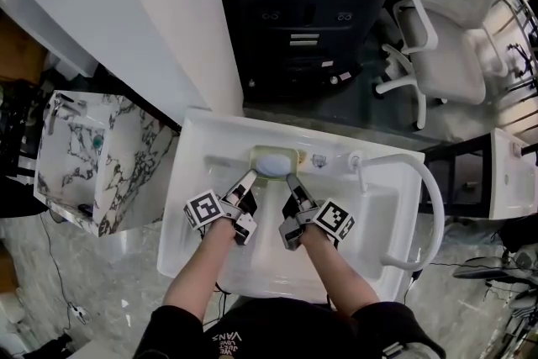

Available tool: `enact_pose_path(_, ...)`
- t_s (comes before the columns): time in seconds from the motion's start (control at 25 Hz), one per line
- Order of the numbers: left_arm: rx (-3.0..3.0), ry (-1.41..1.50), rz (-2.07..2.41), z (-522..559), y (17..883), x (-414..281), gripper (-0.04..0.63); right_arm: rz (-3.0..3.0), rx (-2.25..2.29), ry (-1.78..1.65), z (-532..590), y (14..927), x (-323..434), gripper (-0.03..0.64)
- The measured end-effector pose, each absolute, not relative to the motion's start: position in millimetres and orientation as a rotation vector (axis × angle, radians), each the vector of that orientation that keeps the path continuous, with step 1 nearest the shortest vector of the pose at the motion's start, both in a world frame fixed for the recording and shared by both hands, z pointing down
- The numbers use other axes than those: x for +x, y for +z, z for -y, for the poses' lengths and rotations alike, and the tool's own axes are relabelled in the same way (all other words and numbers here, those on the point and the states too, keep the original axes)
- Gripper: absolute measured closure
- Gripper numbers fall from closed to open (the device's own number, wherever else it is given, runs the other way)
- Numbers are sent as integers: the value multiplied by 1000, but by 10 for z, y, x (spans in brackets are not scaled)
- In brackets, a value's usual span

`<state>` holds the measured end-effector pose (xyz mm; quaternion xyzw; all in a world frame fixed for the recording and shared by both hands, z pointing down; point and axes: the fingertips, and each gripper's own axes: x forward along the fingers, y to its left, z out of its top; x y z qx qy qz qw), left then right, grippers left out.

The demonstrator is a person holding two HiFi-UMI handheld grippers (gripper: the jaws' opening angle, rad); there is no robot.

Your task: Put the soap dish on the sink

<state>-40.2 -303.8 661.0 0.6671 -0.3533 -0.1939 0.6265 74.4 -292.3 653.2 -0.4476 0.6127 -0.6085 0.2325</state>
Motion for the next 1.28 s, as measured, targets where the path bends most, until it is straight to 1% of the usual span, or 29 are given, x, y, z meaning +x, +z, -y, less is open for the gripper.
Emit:
enact_pose_path(0.64,1471,-474,805,3195,6620,-377,479,-1686,-1255,-1637,3008,6491,757,538)
enact_pose_path(0.68,1468,-480,803,3195,6623,-376,479,-1697,-1252,-1633,3004,6475,752,533)
enact_pose_path(0.72,1463,-485,804,3194,6623,-378,479,-1709,-1252,-1631,2998,6464,751,511)
enact_pose_path(0.8,1448,-493,810,3191,6614,-383,479,-1751,-1269,-1620,2974,6444,762,495)
enact_pose_path(1.08,1431,-538,798,3207,6573,-378,479,-2018,-1431,-1547,2782,6495,764,495)
enact_pose_path(1.28,1442,-561,783,3221,6550,-385,471,-2144,-1439,-1556,2658,6611,577,500)
